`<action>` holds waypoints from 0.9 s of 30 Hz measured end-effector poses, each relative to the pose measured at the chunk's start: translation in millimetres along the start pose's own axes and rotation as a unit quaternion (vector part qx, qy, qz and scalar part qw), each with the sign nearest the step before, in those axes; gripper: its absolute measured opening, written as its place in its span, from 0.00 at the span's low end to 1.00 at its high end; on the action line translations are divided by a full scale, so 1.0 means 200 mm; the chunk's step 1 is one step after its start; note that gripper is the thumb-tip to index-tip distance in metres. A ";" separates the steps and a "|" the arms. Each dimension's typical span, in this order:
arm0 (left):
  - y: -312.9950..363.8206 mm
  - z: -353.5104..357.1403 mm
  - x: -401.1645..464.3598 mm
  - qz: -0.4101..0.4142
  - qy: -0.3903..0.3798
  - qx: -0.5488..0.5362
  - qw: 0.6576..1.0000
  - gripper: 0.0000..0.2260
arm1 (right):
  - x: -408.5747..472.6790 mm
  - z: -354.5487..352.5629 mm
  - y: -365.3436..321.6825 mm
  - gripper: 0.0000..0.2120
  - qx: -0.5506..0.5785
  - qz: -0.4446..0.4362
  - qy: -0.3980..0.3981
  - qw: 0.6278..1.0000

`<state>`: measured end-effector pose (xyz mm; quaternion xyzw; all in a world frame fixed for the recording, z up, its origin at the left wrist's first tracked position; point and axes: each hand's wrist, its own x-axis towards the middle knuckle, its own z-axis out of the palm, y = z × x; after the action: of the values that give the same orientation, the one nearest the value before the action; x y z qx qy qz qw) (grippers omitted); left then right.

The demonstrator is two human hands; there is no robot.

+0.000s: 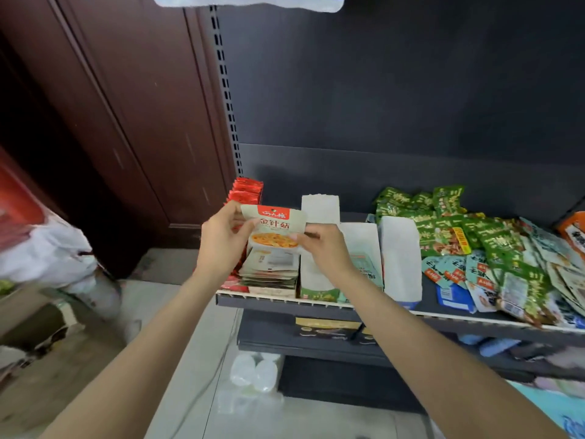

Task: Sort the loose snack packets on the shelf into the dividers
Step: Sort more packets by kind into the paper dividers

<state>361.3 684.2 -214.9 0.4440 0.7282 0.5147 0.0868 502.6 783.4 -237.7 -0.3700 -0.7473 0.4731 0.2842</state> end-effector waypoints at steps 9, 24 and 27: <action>-0.17 -0.10 0.00 0.086 -0.188 0.190 0.960 0.07 | 0.03 0.08 0.07 0.15 -0.158 0.026 -0.103 0.982; -0.02 0.23 0.01 0.039 -0.241 0.367 0.898 0.15 | 0.03 -0.14 0.19 0.16 -0.052 0.051 -0.080 0.994; 0.10 0.41 0.01 0.053 -0.204 0.214 0.954 0.11 | 0.00 -0.32 0.23 0.16 -0.025 0.023 0.041 0.999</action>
<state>419.7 742.4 -235.5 0.5856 0.7637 0.2489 0.1095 564.4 828.4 -256.0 -0.4134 -0.7378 0.4454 0.2938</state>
